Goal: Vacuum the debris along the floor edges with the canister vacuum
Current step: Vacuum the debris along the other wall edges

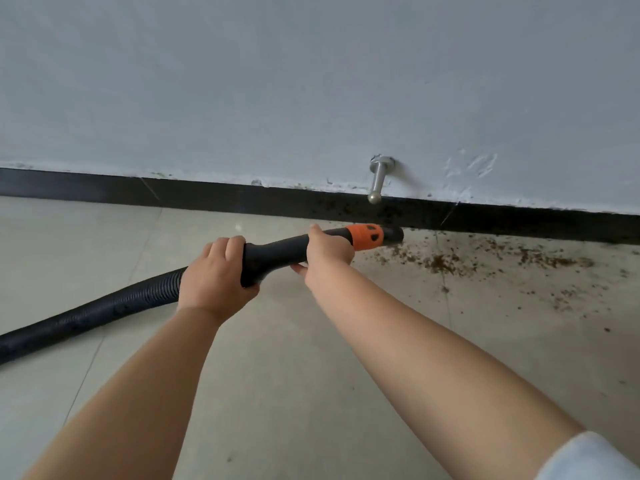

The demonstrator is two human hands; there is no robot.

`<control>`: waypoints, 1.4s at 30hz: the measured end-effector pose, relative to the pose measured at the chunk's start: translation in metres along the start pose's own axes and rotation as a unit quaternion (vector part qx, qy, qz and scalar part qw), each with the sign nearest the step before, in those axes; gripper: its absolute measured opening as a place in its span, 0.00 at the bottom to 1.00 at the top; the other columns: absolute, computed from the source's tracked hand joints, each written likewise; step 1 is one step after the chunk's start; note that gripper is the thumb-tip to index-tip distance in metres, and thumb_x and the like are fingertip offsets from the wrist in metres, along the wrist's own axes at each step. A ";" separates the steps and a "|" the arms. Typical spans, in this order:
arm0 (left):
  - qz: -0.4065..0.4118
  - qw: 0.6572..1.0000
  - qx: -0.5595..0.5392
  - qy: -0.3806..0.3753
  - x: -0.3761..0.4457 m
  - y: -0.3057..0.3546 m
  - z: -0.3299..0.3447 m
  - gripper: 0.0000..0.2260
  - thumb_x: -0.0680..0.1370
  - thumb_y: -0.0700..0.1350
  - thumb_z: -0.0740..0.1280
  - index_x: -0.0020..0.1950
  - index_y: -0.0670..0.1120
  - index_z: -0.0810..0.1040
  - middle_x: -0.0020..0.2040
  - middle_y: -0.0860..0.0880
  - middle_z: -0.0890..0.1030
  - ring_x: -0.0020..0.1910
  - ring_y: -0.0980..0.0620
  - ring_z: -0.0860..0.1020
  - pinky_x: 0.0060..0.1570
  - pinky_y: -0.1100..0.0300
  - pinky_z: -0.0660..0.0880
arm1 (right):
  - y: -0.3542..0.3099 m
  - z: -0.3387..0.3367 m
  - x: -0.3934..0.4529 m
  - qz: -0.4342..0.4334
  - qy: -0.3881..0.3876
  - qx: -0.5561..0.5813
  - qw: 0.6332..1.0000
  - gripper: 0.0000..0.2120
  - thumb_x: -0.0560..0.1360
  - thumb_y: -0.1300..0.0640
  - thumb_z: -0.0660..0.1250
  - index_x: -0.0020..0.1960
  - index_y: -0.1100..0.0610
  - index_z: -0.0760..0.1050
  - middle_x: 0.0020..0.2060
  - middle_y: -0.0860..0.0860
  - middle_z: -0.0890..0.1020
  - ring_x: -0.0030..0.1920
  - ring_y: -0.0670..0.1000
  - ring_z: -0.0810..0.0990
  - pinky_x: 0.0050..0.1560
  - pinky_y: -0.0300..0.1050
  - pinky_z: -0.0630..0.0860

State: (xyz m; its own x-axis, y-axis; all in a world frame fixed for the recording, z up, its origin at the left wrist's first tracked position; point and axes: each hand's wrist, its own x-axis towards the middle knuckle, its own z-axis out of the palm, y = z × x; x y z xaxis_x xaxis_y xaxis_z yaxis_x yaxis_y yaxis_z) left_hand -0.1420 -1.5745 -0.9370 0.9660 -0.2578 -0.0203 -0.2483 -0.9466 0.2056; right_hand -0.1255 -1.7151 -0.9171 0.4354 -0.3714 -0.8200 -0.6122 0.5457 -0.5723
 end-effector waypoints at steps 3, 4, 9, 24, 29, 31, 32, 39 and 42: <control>-0.035 0.999 0.005 0.013 -0.005 -0.012 -0.003 0.21 0.67 0.41 0.74 0.56 0.36 0.74 0.49 0.39 0.77 0.50 0.37 0.75 0.38 0.50 0.70 | 0.009 0.014 -0.002 0.007 -0.024 0.010 1.000 0.24 0.75 0.57 0.68 0.67 0.61 0.63 0.60 0.59 0.73 0.53 0.59 0.74 0.51 0.57 0.79; -0.048 0.999 0.001 0.022 -0.008 -0.016 -0.005 0.21 0.67 0.41 0.74 0.56 0.37 0.74 0.50 0.39 0.77 0.51 0.37 0.74 0.39 0.50 0.68 | 0.011 0.018 -0.005 0.008 -0.030 0.006 0.999 0.24 0.75 0.57 0.67 0.67 0.61 0.63 0.60 0.59 0.73 0.55 0.60 0.74 0.50 0.56 0.79; -0.108 0.993 0.027 0.026 -0.025 -0.034 -0.023 0.19 0.69 0.43 0.71 0.56 0.39 0.71 0.51 0.41 0.76 0.52 0.40 0.73 0.39 0.54 0.65 | 0.024 0.045 -0.021 0.029 -0.066 -0.015 0.997 0.25 0.75 0.60 0.67 0.68 0.61 0.60 0.61 0.60 0.72 0.59 0.60 0.73 0.50 0.56 0.79; -0.155 0.986 0.066 0.018 -0.022 -0.058 -0.034 0.19 0.72 0.47 0.68 0.58 0.41 0.67 0.54 0.44 0.74 0.54 0.44 0.72 0.42 0.58 0.66 | 0.037 0.094 -0.008 -0.056 -0.140 -0.063 0.987 0.24 0.77 0.58 0.63 0.71 0.60 0.60 0.60 0.58 0.73 0.58 0.59 0.74 0.47 0.53 0.80; -0.141 0.989 0.051 -0.004 -0.019 -0.065 -0.027 0.20 0.72 0.47 0.68 0.60 0.43 0.66 0.55 0.45 0.74 0.54 0.45 0.72 0.43 0.59 0.66 | 0.039 0.097 0.000 -0.034 -0.124 -0.080 0.989 0.25 0.77 0.58 0.65 0.70 0.60 0.61 0.61 0.59 0.72 0.59 0.60 0.75 0.43 0.52 0.81; -0.130 0.991 0.043 0.000 -0.016 -0.067 -0.024 0.20 0.72 0.47 0.68 0.60 0.43 0.67 0.55 0.45 0.74 0.54 0.45 0.72 0.44 0.59 0.67 | 0.036 0.098 0.007 -0.035 -0.119 -0.080 0.989 0.23 0.77 0.59 0.65 0.69 0.61 0.62 0.60 0.59 0.73 0.59 0.60 0.75 0.45 0.53 0.81; -0.125 0.991 0.039 0.002 -0.013 -0.067 -0.023 0.20 0.72 0.46 0.68 0.60 0.43 0.67 0.55 0.45 0.75 0.53 0.45 0.72 0.44 0.59 0.67 | 0.034 0.098 0.010 -0.033 -0.117 -0.078 0.990 0.22 0.77 0.60 0.64 0.68 0.61 0.63 0.60 0.60 0.73 0.59 0.60 0.75 0.46 0.54 0.81; -0.118 0.993 0.018 -0.004 -0.004 -0.068 -0.012 0.20 0.72 0.46 0.68 0.60 0.42 0.67 0.54 0.44 0.75 0.53 0.44 0.72 0.43 0.59 0.65 | 0.035 0.101 0.028 -0.030 -0.101 -0.076 0.992 0.24 0.76 0.59 0.65 0.69 0.60 0.62 0.58 0.59 0.73 0.54 0.59 0.74 0.49 0.57 0.80; -0.118 0.993 0.016 -0.012 -0.001 -0.064 -0.007 0.20 0.71 0.45 0.68 0.60 0.42 0.68 0.54 0.44 0.75 0.53 0.43 0.72 0.43 0.59 0.64 | 0.036 0.099 0.038 -0.043 -0.081 -0.089 0.992 0.24 0.76 0.57 0.65 0.69 0.61 0.62 0.53 0.58 0.73 0.52 0.59 0.75 0.52 0.56 0.79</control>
State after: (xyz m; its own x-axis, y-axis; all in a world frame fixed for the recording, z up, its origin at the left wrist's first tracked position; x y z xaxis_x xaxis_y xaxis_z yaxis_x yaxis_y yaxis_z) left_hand -0.1264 -1.5128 -0.9430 0.9956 -0.0324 -0.0878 -0.0179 -0.9867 0.1614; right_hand -0.0657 -1.6355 -0.9680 0.5817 -0.2777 -0.7645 -0.6688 0.3717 -0.6439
